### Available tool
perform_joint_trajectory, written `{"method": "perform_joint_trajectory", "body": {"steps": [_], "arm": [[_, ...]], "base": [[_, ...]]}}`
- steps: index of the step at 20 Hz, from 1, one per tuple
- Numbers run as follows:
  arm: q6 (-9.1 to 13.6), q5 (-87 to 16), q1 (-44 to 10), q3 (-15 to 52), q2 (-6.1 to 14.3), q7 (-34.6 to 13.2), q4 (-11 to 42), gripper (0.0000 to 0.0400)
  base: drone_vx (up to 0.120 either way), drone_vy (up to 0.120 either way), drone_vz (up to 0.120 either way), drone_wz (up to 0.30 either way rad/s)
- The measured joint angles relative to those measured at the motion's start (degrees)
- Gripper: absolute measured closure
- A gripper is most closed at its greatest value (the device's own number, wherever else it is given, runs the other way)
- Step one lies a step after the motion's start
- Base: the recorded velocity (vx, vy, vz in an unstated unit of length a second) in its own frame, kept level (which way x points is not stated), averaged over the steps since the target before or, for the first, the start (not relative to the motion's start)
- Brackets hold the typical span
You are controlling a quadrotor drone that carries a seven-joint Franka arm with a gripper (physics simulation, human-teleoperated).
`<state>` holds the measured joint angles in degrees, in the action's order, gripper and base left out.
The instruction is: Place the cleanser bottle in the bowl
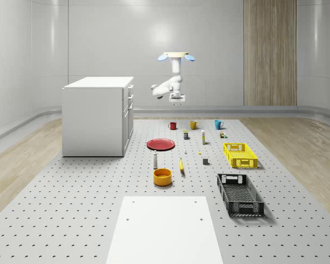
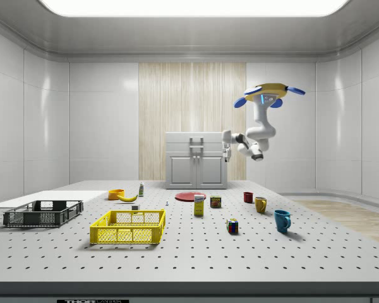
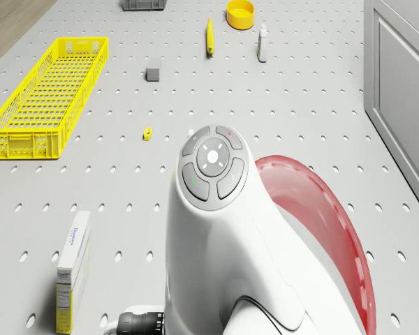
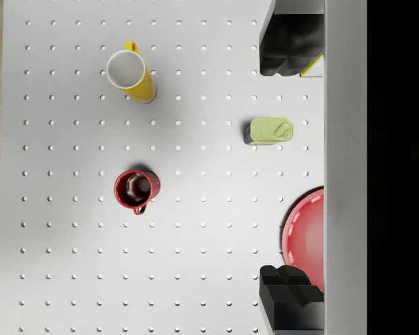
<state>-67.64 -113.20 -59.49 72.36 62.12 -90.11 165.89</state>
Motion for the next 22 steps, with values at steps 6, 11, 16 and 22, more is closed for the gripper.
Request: {"method": "perform_joint_trajectory", "body": {"steps": [6, 11, 16, 22], "arm": [[-1.38, 0.84, -1.08, 0.82, 1.91, -0.92, -0.11, 0.0000], [-2.65, 1.60, -1.73, 1.37, 3.41, -1.50, -0.21, 0.0000], [-3.93, 2.36, -2.26, 1.85, 4.86, -2.00, -0.32, 0.0000], [-5.44, 3.22, -2.82, 2.36, 6.51, -2.53, -0.43, 0.0000]], "base": [[0.120, -0.040, -0.040, 0.000], [0.120, 0.000, 0.000, 0.000], [0.120, 0.000, 0.000, 0.000], [0.120, 0.000, 0.000, 0.000]]}}
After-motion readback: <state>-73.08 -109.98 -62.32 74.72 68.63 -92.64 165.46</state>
